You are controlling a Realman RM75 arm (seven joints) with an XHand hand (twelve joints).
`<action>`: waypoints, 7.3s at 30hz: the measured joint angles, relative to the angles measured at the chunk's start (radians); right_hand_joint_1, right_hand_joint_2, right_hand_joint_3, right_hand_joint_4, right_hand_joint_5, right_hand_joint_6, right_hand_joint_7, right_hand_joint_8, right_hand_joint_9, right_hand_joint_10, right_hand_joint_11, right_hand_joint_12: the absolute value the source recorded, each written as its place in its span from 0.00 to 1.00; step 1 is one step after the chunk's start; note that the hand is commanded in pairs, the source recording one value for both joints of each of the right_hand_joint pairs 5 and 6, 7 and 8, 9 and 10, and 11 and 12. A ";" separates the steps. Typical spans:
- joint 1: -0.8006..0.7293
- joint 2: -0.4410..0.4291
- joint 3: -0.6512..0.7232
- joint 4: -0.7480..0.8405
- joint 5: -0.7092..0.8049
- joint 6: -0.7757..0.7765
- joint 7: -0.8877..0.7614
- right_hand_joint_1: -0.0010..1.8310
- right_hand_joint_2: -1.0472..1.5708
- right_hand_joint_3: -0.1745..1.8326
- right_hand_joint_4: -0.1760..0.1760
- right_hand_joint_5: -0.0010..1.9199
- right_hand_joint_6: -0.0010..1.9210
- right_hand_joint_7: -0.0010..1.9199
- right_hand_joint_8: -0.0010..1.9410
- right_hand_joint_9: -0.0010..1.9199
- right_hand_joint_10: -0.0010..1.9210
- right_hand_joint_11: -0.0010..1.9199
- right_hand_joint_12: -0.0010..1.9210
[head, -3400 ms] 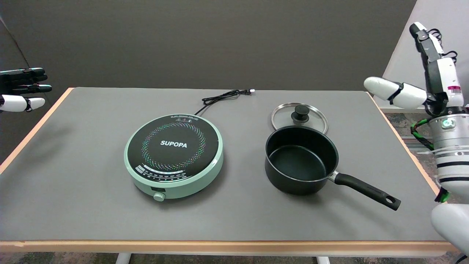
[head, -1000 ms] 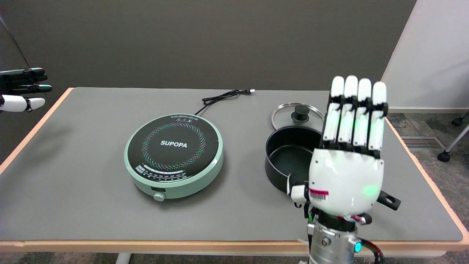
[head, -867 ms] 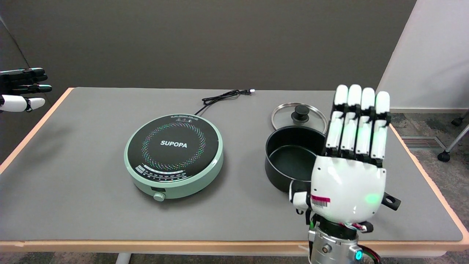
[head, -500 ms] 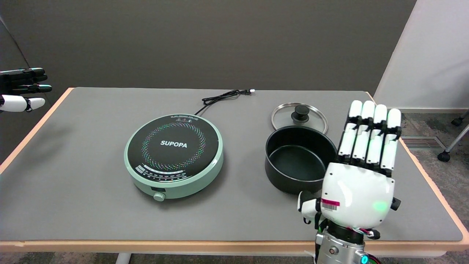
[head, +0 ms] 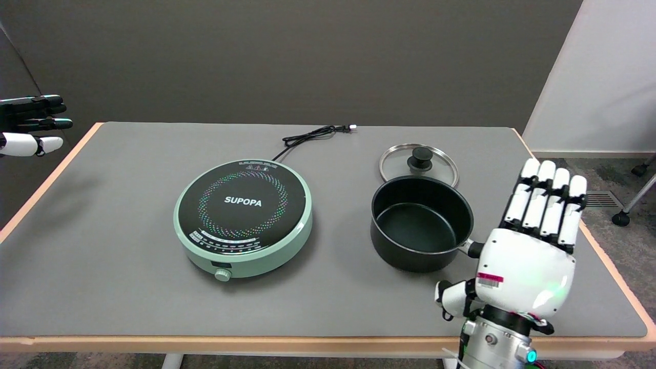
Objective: Pick up the pot.
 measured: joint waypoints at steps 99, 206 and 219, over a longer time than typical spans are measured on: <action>0.170 0.127 0.085 0.314 0.757 -0.049 -0.338 0.70 0.15 0.62 0.07 0.02 0.02 0.02 0.02 0.02 0.02 0.02 0.02; 0.235 0.071 0.147 0.241 0.889 -0.139 -0.406 0.65 0.24 1.00 0.56 0.53 0.53 0.53 0.53 0.53 0.53 0.53 0.53; 0.235 0.061 0.134 0.235 0.914 -0.141 -0.404 0.66 0.24 1.00 0.55 0.54 0.54 0.54 0.54 0.54 0.54 0.54 0.54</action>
